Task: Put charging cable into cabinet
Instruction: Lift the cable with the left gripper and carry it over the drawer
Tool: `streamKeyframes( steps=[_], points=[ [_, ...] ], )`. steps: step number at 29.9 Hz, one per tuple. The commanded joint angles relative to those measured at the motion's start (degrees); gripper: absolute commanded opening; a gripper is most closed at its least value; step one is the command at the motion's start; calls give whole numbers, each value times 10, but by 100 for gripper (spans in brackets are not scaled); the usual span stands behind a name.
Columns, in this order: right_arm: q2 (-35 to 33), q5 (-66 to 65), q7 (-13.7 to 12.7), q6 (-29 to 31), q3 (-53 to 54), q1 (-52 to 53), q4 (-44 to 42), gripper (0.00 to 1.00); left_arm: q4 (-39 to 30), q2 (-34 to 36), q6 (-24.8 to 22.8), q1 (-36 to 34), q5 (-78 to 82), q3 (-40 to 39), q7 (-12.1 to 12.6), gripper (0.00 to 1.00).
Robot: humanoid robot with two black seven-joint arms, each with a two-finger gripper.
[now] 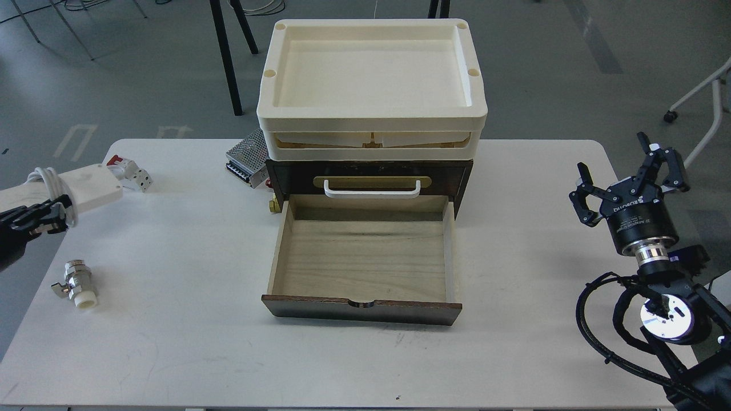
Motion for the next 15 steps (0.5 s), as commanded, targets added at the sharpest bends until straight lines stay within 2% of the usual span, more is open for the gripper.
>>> streamKeyframes(
  steps=[1, 5, 9, 13, 15],
  points=[
    [0, 0, 0, 0, 0, 0, 0, 99, -28, 38, -14, -1, -121, -35, 0, 1],
    [0, 0, 0, -1, 0, 0, 0, 99, -89, 98, -72, -39, -206, -77, 0, 1],
    [0, 0, 0, -1, -1, 0, -1, 99, -170, 153, -143, -96, -221, -149, 0, 1],
    [0, 0, 0, -2, 0, 0, -1, 100, -236, 172, -194, -126, -219, -218, 0, 1],
    [0, 0, 0, -3, 0, 0, -1, 99, -273, 180, -214, -161, -217, -223, 0, 1]
  ],
)
